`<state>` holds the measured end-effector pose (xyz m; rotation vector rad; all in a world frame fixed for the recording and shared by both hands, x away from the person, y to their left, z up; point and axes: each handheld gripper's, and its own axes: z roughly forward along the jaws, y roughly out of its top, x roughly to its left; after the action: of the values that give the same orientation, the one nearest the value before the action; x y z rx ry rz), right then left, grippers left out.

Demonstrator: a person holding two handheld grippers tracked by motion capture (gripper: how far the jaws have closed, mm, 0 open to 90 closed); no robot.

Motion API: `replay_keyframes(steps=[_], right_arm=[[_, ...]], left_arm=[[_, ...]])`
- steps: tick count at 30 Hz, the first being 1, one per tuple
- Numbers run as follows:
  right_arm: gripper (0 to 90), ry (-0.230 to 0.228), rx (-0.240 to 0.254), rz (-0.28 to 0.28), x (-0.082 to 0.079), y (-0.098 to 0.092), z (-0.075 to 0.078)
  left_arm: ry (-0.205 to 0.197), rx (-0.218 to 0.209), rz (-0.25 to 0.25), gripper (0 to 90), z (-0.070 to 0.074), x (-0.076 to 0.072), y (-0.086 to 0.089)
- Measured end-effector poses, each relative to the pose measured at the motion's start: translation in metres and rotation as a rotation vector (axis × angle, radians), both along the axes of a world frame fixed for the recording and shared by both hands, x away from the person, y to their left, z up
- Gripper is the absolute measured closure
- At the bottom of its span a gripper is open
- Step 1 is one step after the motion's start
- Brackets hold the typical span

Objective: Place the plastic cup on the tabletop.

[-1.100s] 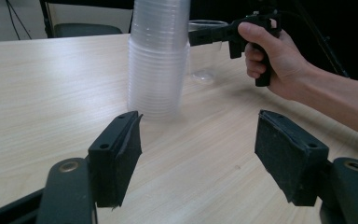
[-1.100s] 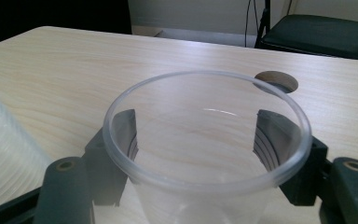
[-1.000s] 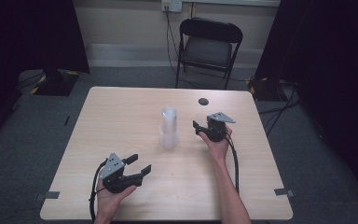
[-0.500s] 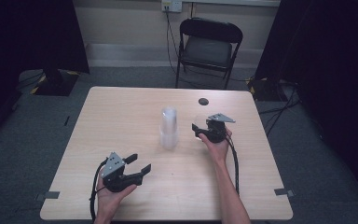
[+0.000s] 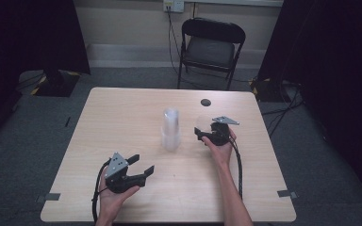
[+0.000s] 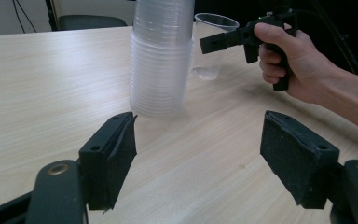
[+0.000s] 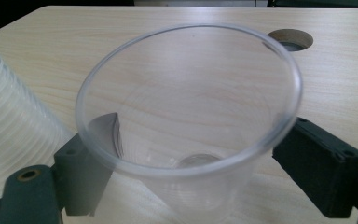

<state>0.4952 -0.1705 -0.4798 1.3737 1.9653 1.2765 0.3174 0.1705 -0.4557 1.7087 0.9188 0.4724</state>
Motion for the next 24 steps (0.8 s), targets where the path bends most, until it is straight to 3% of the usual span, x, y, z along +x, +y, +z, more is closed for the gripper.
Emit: replay_keyframes(steps=[24], right_arm=[[15.8, 0.002, 0.012, -0.003, -0.023, -0.011, 0.006]], left_arm=[[0.004, -0.002, 0.024, 17.9, 0.005, 0.004, 0.002]])
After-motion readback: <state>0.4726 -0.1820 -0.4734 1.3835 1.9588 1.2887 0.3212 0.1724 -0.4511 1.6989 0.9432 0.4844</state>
